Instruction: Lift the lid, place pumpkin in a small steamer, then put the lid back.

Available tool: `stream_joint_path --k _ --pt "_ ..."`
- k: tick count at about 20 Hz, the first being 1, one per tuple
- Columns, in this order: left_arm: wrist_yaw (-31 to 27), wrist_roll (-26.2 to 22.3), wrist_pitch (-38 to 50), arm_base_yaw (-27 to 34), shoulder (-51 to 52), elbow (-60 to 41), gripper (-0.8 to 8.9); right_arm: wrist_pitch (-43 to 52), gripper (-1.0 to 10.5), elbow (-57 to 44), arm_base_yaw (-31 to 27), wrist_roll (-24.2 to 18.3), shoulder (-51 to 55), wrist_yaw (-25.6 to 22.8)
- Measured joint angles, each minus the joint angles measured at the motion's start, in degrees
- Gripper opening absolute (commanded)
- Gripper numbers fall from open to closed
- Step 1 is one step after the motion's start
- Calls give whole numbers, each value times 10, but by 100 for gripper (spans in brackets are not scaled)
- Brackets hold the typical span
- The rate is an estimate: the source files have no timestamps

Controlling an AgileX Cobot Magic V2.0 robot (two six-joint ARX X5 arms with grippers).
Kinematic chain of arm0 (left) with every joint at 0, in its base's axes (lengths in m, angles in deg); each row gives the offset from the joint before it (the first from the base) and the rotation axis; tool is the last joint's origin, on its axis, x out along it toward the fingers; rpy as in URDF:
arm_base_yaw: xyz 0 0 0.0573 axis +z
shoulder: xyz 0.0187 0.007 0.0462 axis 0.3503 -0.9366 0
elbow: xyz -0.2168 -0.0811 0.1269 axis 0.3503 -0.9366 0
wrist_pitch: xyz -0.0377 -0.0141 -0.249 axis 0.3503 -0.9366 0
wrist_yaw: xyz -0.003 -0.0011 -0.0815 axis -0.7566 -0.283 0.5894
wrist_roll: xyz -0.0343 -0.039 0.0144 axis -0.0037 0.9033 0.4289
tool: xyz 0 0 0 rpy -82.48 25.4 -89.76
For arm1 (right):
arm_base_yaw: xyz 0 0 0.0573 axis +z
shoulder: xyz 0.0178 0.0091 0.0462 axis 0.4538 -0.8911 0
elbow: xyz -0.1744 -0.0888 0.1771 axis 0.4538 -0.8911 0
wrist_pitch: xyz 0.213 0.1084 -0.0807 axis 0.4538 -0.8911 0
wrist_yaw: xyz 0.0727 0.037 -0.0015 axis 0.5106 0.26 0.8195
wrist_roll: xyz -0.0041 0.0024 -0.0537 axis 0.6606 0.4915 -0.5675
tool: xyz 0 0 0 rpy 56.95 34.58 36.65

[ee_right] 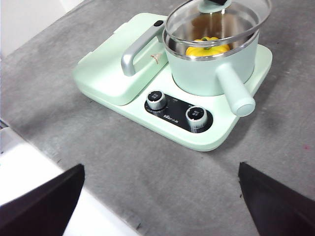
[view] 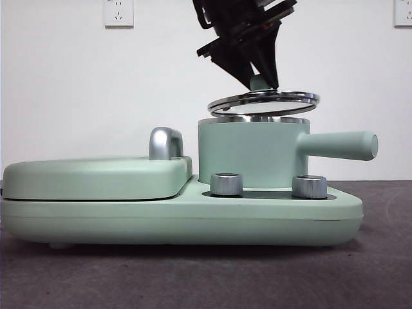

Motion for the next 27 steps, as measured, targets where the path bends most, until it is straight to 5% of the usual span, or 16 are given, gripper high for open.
stream_joint_path --k 21,22,25,27 --pt "-18 -28 -26 6 -14 0 30 0 496 0 0 0 0 -3" --pt "-18 -28 -26 6 -14 0 70 0 496 0 0 0 0 -4" --pt "-18 -24 -17 6 -17 0 483 0 496 0 0 0 0 -4" --pt "-19 -14 -12 6 -18 0 588 0 496 0 0 0 0 -4"
